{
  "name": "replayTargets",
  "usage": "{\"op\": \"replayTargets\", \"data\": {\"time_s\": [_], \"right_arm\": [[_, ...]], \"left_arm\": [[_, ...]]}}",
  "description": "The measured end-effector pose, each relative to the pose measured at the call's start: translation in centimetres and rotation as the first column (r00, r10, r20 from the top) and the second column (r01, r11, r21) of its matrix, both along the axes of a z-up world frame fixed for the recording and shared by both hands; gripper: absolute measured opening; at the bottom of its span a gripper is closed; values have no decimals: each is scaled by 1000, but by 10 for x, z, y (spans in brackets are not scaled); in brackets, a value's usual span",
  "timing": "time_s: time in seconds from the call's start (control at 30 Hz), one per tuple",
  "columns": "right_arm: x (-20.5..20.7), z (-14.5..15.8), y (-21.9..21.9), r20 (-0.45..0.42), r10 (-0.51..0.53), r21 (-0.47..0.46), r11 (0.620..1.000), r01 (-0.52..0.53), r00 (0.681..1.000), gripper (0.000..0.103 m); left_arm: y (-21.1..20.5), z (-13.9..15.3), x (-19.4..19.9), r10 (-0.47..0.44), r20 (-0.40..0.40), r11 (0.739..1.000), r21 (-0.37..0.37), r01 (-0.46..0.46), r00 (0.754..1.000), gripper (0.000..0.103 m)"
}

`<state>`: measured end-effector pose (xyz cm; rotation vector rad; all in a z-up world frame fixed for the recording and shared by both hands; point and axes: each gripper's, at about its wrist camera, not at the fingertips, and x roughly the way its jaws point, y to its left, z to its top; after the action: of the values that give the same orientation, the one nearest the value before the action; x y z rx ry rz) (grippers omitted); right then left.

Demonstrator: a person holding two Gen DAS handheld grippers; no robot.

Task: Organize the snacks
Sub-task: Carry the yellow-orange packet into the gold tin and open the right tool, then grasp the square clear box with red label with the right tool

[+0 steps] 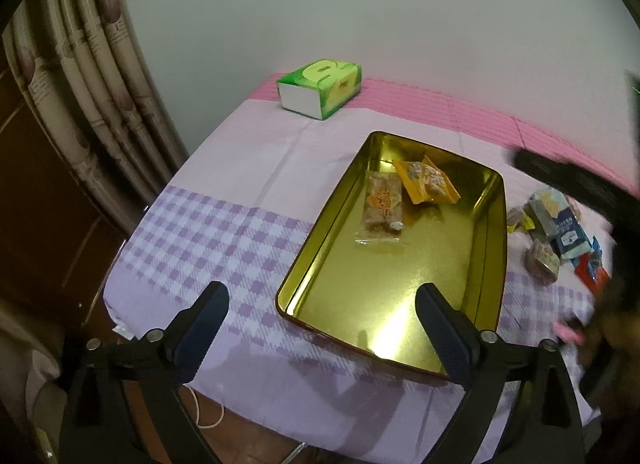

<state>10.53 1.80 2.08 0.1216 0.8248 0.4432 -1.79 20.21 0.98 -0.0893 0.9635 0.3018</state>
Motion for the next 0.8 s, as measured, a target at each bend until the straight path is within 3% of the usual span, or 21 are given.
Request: {"op": "replayTargets", "data": {"time_s": [0.1, 0.2, 0.33, 0.47, 0.53, 0.67, 0.8], "right_arm": [[-30, -1, -42, 19, -46, -58, 997, 47, 999, 44], [-51, -18, -77, -38, -80, -86, 993, 77, 996, 44], [-61, -42, -85, -81, -90, -133, 988, 78, 993, 45], [-46, -58, -86, -149, -134, -83, 989, 123, 980, 62], [-42, -59, -79, -120, -147, -128, 983, 132, 982, 68], [-35, -59, -71, -80, -63, -182, 982, 47, 995, 69], [-17, -70, -62, -118, 32, -244, 968, -60, 992, 69]], "left_arm": [[-4, 0, 0, 1, -6, 1000, 16, -1, 1000, 95], [-7, 2, -3, -14, 7, 1000, 16, 14, 1000, 95], [-11, 1, -3, -23, -8, 1000, 15, 23, 1000, 95], [-11, -3, 0, -31, -33, 1000, -3, 31, 999, 95], [-12, -3, 0, -37, -28, 999, 6, 37, 999, 95], [-13, -5, 1, -51, -39, 999, 8, 52, 998, 95], [-13, -9, 4, -57, -60, 998, 0, 57, 997, 95]]}}
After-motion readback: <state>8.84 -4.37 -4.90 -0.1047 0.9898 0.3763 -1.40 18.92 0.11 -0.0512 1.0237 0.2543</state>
